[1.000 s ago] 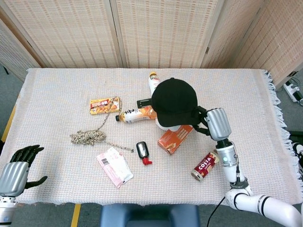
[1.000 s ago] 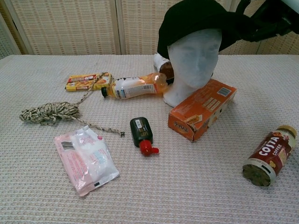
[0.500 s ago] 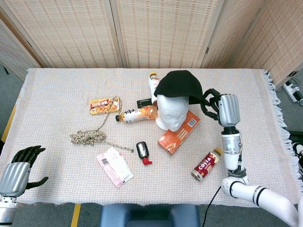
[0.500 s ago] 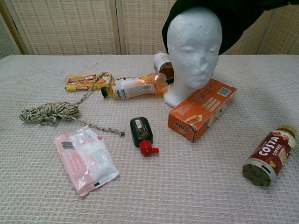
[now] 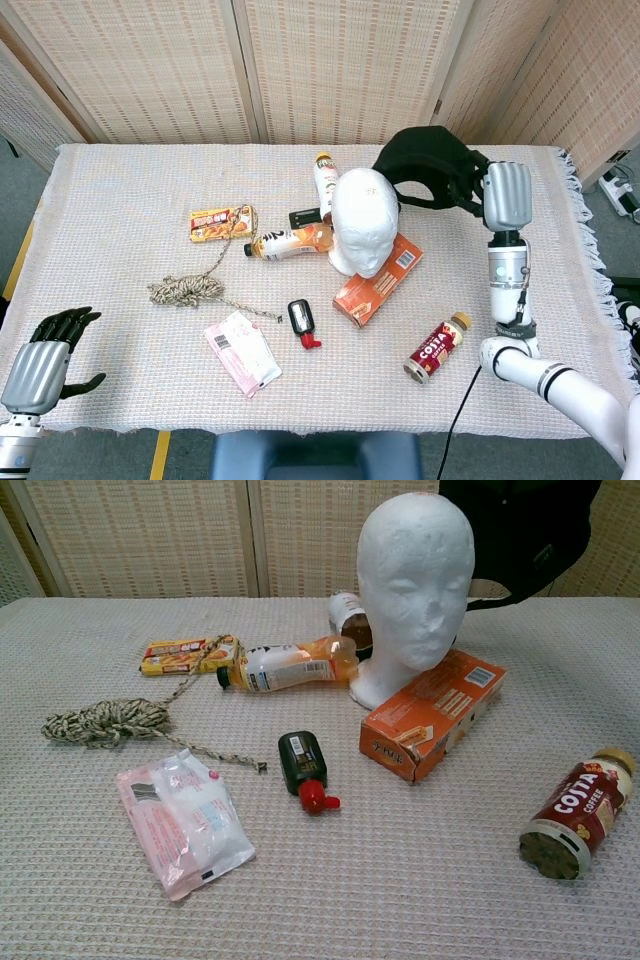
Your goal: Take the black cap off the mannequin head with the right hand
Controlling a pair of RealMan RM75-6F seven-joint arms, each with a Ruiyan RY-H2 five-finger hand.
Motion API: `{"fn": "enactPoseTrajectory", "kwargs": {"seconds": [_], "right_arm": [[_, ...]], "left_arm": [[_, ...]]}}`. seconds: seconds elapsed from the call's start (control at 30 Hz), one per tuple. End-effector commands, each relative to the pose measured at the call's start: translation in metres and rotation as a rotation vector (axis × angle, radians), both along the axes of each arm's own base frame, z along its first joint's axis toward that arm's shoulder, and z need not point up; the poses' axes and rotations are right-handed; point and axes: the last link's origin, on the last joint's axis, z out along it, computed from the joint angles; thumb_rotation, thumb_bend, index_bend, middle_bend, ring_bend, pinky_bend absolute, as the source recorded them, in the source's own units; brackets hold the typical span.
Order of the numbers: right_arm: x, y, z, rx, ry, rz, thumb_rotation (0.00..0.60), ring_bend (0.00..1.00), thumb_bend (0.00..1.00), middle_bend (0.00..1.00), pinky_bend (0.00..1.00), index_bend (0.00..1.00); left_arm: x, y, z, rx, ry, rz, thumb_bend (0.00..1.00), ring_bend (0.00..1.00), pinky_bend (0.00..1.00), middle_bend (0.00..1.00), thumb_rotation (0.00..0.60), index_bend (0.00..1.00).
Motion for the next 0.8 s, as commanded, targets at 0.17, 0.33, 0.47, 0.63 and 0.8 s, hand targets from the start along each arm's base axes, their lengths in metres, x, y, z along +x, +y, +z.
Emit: {"fn": "enactPoseTrajectory", "kwargs": {"seconds": [0.17,0.33,0.47,0.63,0.8], "right_arm": [[-0.029,0.004,0.013,0.027,0.112,-0.037,0.600,1.00,0.86,0.99,1.00,0.78],[-0.051,0.021,0.020,0.053,0.155,-0.050,0.600,1.00,0.86,0.99,1.00,0.78],[-0.068,0.040,0.025,0.087,0.205,-0.050,0.600,1.00,0.86,1.00,1.00,0.79],[-0.080,0.066,0.027,0.142,0.216,-0.047,0.600,1.00,0.86,1.00,1.00,0.79],[-0.090,0.094,0.030,0.226,0.210,-0.074,0.600,1.00,0.86,1.00,1.00,0.79]], "left_arm": [[0.002,0.000,-0.001,-0.006,0.003,-0.002,0.08,0.15,0.18,0.18,0.600,0.21],[0.003,0.000,-0.002,-0.015,0.006,0.002,0.08,0.15,0.18,0.18,0.600,0.21],[0.002,-0.001,-0.001,-0.016,0.004,0.005,0.08,0.15,0.18,0.18,0.600,0.21],[0.001,-0.003,-0.002,-0.023,0.005,0.008,0.08,0.15,0.18,0.18,0.600,0.21],[0.000,-0.005,0.000,-0.018,0.004,0.013,0.08,0.15,0.17,0.18,0.600,0.21]]}}
